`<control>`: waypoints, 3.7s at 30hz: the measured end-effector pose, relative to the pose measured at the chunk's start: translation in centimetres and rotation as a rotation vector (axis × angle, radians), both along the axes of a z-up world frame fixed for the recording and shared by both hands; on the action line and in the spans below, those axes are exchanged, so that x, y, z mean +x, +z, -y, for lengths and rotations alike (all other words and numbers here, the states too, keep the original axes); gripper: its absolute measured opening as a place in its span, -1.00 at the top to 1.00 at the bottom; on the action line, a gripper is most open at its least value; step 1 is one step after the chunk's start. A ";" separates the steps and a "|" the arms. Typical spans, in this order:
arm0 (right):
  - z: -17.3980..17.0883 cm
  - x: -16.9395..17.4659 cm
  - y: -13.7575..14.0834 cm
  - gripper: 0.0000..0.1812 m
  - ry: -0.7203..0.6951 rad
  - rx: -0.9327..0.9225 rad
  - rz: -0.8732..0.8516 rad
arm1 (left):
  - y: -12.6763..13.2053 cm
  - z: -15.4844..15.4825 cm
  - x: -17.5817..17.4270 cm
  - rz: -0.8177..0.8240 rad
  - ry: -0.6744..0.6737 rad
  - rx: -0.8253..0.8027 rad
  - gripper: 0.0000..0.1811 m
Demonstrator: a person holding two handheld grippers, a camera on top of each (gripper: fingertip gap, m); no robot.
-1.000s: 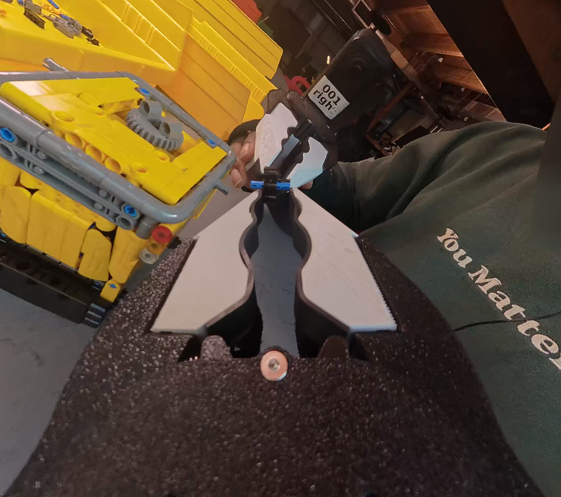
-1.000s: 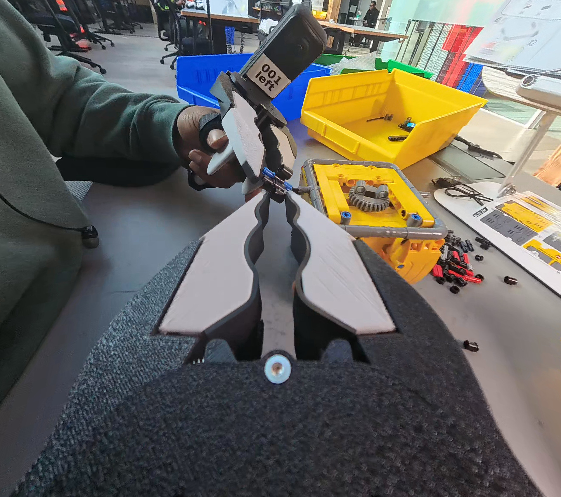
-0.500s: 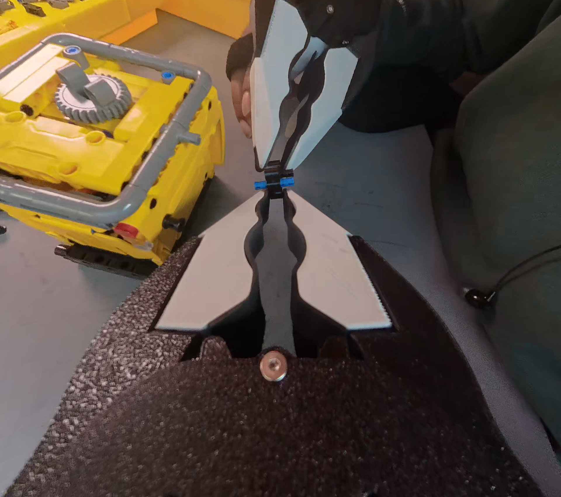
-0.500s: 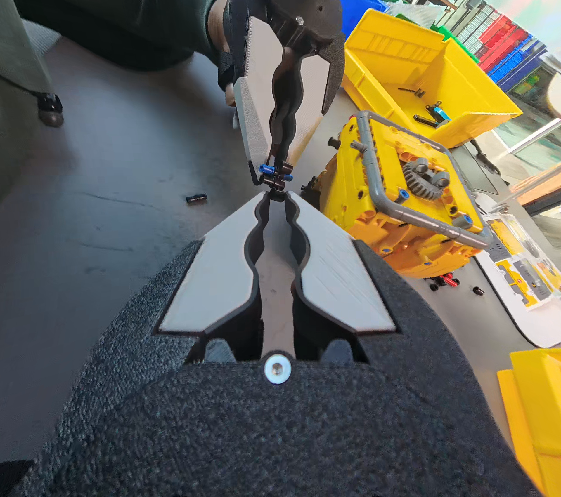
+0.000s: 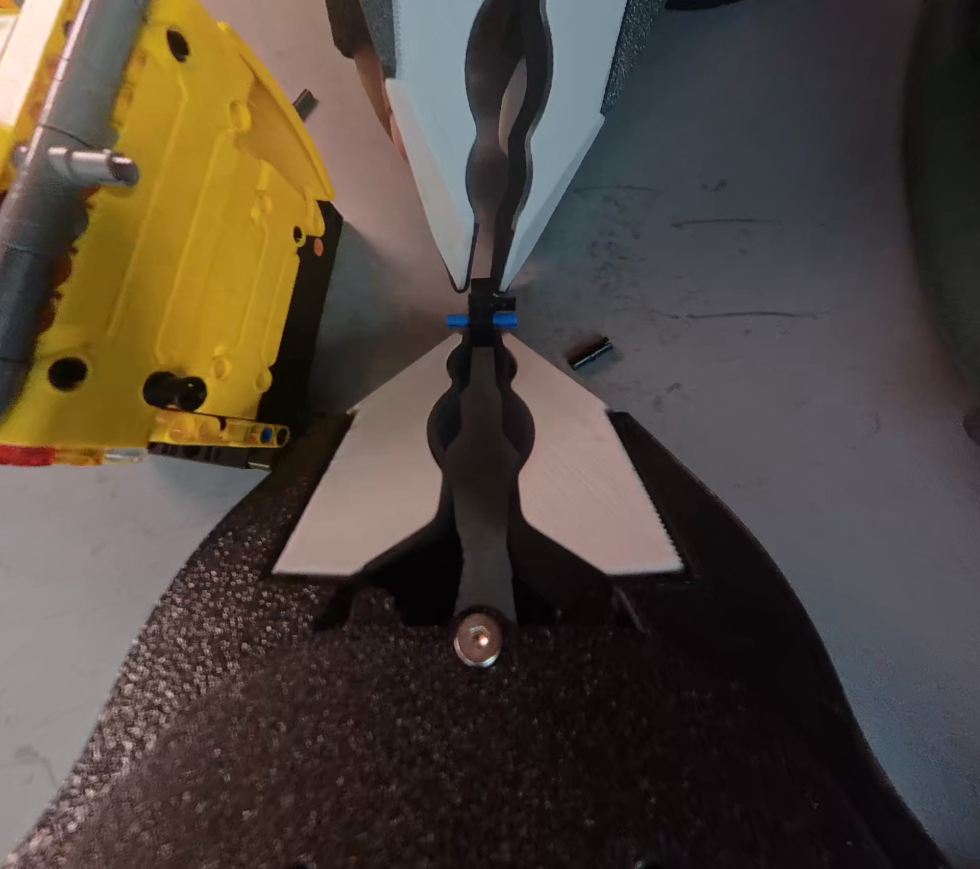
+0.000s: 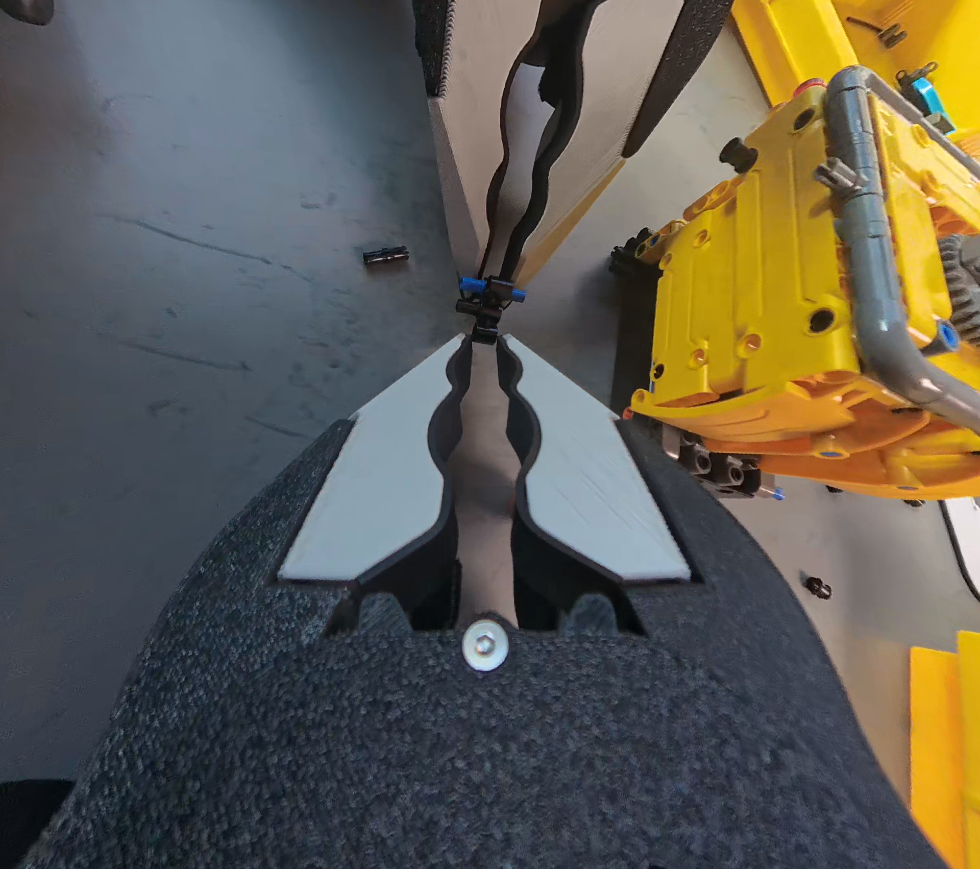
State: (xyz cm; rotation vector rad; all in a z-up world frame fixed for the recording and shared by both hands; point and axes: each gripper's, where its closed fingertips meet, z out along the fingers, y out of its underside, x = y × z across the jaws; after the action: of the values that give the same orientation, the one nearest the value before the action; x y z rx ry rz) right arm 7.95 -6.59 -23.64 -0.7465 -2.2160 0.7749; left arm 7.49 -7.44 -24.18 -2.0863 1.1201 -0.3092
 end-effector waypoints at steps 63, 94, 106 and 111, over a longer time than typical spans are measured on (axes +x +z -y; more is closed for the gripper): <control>1.5 0.1 5.9 0.92 0.042 -0.248 -0.193 | 6.2 0.8 1.2 0.461 -0.034 -0.026 0.96; 0.9 0.5 1.4 0.95 0.024 -0.149 0.028 | 0.3 0.8 0.3 0.164 0.031 -0.146 0.92; 0.5 0.9 1.0 0.95 0.021 -0.163 0.055 | 1.9 0.6 1.7 0.215 -0.003 -0.064 0.86; 0.5 0.9 1.0 0.95 0.022 -0.170 0.056 | 1.3 0.5 2.2 0.170 -0.007 -0.053 0.85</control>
State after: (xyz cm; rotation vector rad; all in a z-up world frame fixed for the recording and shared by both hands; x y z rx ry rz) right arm 8.85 -7.12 -22.65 -0.8358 -2.2319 0.9733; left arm 9.71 -7.93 -22.93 -2.0588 1.0280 -0.5149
